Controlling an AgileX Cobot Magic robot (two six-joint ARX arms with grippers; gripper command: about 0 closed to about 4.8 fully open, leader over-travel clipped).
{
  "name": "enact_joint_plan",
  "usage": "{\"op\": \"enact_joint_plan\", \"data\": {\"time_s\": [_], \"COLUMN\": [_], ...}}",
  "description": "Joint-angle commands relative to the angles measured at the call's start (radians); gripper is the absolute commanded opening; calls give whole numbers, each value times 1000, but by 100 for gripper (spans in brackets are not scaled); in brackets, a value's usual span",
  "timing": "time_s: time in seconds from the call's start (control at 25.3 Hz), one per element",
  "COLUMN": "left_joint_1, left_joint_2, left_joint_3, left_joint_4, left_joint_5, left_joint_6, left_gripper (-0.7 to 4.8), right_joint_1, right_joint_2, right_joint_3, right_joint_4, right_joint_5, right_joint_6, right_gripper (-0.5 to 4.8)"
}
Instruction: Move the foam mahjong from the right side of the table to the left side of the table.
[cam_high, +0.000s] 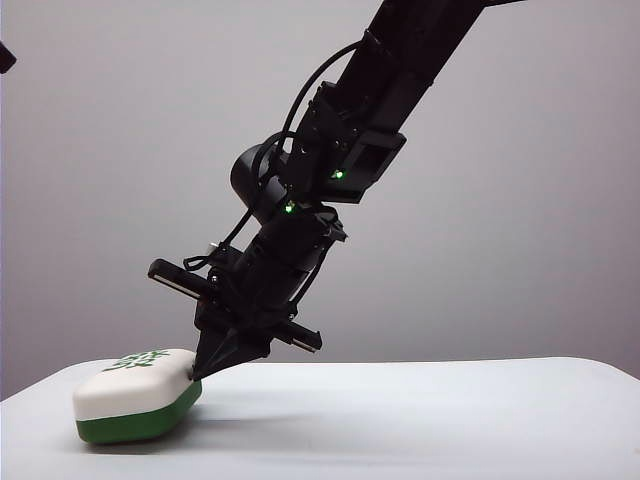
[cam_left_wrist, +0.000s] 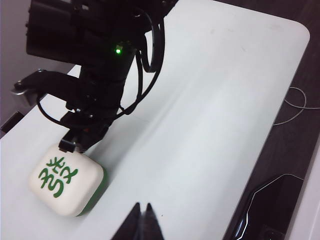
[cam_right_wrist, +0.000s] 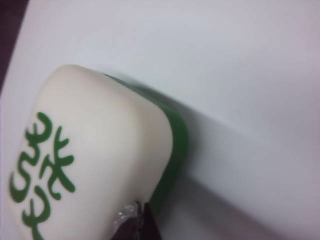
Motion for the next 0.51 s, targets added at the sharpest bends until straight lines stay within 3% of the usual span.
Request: {"op": "enact_joint_plan", "data": {"time_s": [0.04,0.32,0.4,0.51], "left_joint_1": [0,0,0,0], "left_joint_2": [2,4,4,4], "left_joint_3": [6,6,6,6], "left_joint_4": [15,24,43,108], "left_joint_5": [1,-5,-51,-184], "left_joint_6": [0,0,-3,-73], "left_gripper": [-5,-5,-5,-5], "right_joint_1": [-4,-28,-28,-29], "right_joint_2": [-5,-89,-156,-256], "right_joint_3": [4,4,4,3], "right_joint_4": [-68,-157,-262,-440], "right_joint_5": [52,123,140,201], "right_joint_6": [-65,-140,-220,-344], "right_gripper": [-5,-5,-5,-5]}}
